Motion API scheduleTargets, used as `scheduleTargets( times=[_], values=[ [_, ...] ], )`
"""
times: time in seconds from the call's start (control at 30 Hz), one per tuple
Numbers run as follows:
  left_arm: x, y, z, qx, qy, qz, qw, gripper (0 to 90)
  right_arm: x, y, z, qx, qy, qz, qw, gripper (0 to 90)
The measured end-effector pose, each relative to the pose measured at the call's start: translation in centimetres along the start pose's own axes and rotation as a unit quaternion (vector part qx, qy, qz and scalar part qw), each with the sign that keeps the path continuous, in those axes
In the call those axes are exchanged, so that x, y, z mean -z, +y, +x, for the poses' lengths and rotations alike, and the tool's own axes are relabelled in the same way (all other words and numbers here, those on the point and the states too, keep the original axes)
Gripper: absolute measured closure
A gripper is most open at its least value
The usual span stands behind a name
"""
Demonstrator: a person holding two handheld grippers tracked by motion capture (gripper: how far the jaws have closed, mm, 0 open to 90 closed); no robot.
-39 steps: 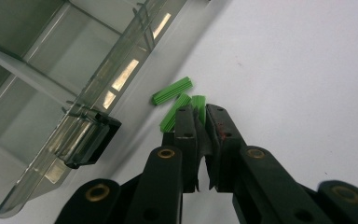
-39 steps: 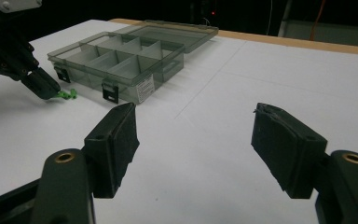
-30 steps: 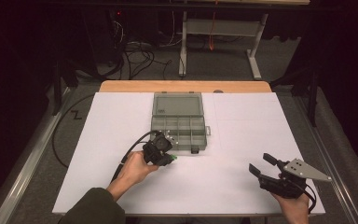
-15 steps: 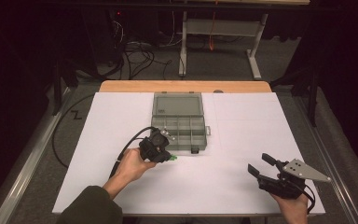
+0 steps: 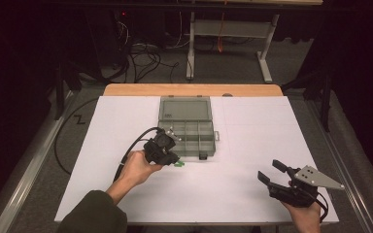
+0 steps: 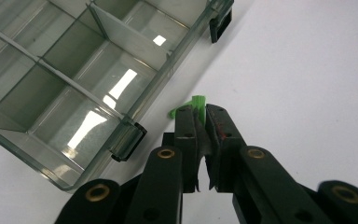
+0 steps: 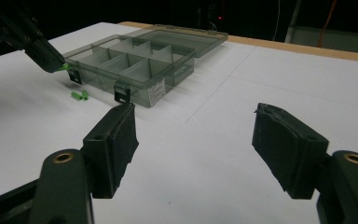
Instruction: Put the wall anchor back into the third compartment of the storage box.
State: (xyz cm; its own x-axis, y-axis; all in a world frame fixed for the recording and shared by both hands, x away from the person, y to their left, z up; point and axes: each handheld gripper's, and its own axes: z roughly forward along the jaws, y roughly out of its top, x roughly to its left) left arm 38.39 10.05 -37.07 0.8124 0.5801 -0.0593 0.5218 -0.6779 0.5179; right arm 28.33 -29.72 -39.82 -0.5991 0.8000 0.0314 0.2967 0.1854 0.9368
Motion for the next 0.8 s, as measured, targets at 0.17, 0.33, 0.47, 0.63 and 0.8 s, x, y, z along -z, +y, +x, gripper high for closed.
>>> scheduleTargets(
  times=[0.17, 0.33, 0.47, 0.63, 0.8],
  values=[
    [0.4, 0.3, 0.0, 0.0, -0.002, -0.006, 1.0, 83.5, 0.0, 0.0, 0.0, 0.0, 0.0, -0.001, 1.0, 32.4],
    [0.7, 0.6, 0.2, 0.002, -0.004, -0.009, 1.0, 83.5, 0.0, 0.0, 0.0, 0.0, 0.0, -0.001, 1.0, 32.4],
    [1.0, 0.9, 0.3, 0.002, -0.004, -0.01, 0.9999, 83.5, 0.0, 0.0, 0.0, 0.0, 0.0, -0.001, 1.0, 32.4],
    [1.3, 1.5, 0.4, 0.0, 0.0, -0.012, 0.9999, 83.5, 0.0, 0.0, 0.0, 0.001, 0.001, 0.0, 1.0, 32.4],
    [1.5, 2.3, 0.8, 0.004, 0.003, -0.011, 0.9999, 83.5, 0.1, 0.0, 0.0, 0.0, 0.0, -0.002, 1.0, 32.5]
  ],
)
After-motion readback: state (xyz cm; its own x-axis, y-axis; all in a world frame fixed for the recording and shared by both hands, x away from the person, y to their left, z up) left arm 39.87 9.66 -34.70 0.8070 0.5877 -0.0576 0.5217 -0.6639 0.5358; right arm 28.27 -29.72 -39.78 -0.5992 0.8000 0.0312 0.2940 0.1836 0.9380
